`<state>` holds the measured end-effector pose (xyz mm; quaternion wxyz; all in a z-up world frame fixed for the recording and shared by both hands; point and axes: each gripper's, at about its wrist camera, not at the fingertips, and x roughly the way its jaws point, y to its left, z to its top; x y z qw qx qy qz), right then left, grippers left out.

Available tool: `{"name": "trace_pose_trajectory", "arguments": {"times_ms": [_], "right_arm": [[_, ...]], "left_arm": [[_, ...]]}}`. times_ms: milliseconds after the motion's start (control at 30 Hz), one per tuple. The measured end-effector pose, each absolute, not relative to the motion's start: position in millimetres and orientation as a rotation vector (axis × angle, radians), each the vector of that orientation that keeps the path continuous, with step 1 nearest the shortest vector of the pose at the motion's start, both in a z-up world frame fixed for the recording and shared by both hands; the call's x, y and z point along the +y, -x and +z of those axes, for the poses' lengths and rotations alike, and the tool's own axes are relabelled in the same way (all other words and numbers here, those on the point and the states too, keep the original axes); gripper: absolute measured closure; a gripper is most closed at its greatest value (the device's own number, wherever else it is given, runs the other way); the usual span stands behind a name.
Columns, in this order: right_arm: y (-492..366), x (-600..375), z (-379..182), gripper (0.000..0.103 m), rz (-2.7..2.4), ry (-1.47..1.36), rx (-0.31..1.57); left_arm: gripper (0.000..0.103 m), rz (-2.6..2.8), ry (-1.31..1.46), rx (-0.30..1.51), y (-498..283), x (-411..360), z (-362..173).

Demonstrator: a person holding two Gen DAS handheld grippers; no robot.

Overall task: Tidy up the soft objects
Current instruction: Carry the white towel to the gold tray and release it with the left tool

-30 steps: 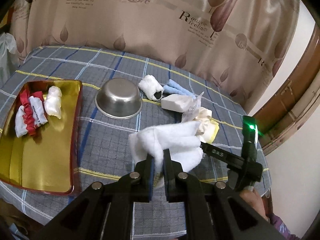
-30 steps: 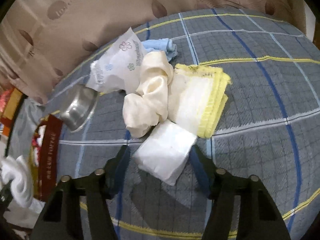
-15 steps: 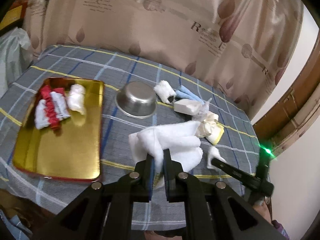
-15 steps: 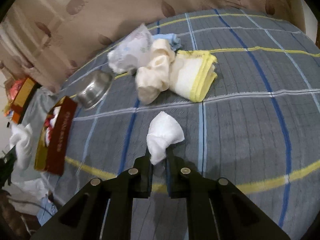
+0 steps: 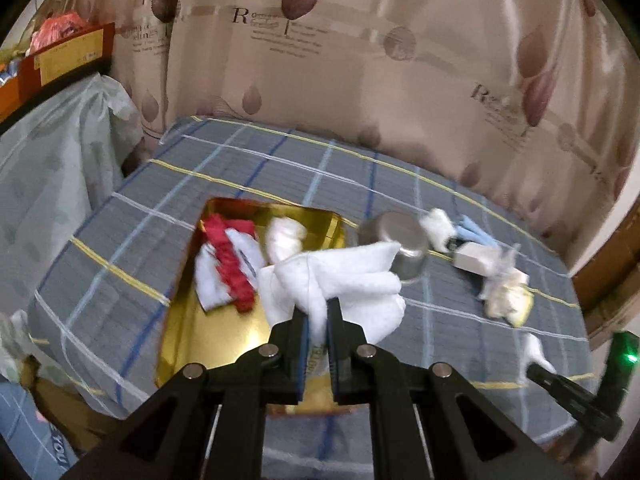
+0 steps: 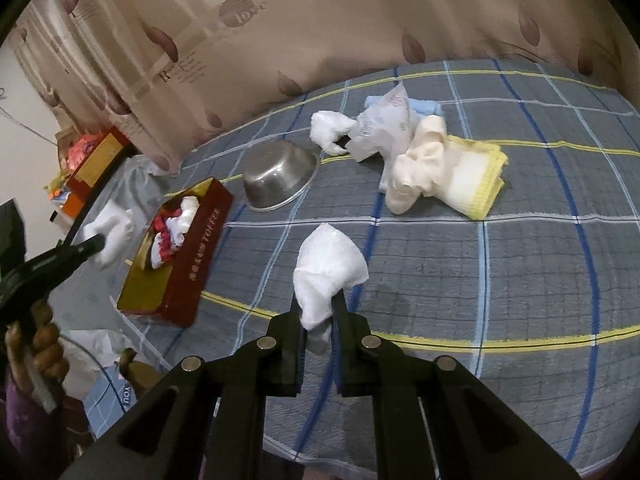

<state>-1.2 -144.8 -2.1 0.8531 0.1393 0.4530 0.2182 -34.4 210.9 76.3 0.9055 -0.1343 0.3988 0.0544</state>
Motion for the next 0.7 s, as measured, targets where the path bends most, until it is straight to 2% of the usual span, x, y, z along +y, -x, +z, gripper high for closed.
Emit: {"name": "trace_pose_trajectory", "arguments": {"times_ms": [367,700], "right_arm": [[-1,-146,-8,0.093,0.446,-0.297,0.979],[-5,-150,-15,0.093,0.448,-0.3,0.989]], "left_arm": [[0.095,0.219,0.271,0.872,-51,230,32],[0.092,0.293,0.303,0.907,-89,227,4]]}}
